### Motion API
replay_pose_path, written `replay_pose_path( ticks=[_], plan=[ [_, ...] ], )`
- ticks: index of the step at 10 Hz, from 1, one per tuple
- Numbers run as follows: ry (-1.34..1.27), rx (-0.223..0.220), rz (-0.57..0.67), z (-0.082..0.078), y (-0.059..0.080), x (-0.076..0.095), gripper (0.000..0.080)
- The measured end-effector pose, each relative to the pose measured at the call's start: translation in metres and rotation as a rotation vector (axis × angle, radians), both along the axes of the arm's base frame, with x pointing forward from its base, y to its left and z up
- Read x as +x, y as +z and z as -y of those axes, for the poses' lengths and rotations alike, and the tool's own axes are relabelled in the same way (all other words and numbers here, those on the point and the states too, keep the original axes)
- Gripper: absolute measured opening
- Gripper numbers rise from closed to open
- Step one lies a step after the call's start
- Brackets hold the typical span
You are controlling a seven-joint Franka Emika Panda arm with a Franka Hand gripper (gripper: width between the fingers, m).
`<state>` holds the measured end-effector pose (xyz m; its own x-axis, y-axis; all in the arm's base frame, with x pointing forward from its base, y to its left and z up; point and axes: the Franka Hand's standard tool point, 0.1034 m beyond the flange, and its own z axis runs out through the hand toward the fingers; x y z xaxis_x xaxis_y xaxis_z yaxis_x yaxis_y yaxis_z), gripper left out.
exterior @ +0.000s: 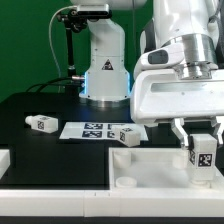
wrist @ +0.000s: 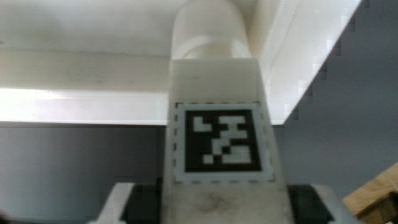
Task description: Assemble one leg
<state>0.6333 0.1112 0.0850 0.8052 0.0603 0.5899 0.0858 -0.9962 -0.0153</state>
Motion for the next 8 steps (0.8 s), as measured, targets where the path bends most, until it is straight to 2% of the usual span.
replay_pose_path(
  ticks=[1, 2, 3, 4, 5, 6, 8],
  plan=[
    [0.0, 0.0, -0.002, -0.0001, -0.0004, -0.0002, 0.0287],
    [0.001, 0.0, -0.028, -0.0008, -0.0023, -0.0008, 0.0492],
    [-0.004, 0.004, -0.04, 0.0007, 0.0015, 0.0028, 0.0603],
    [-0.008, 0.008, -0.093, 0.0014, -0.0009, 0.0043, 0.0603],
    [-0.003, 0.016, -0.217, -0.0048, -0.0005, 0.0056, 0.064],
    [0.001, 0.02, -0.303, -0.0068, 0.0029, 0.0088, 0.064],
    [0.0, 0.023, -0.434, -0.005, -0.0012, 0.0047, 0.0649]
  ],
)
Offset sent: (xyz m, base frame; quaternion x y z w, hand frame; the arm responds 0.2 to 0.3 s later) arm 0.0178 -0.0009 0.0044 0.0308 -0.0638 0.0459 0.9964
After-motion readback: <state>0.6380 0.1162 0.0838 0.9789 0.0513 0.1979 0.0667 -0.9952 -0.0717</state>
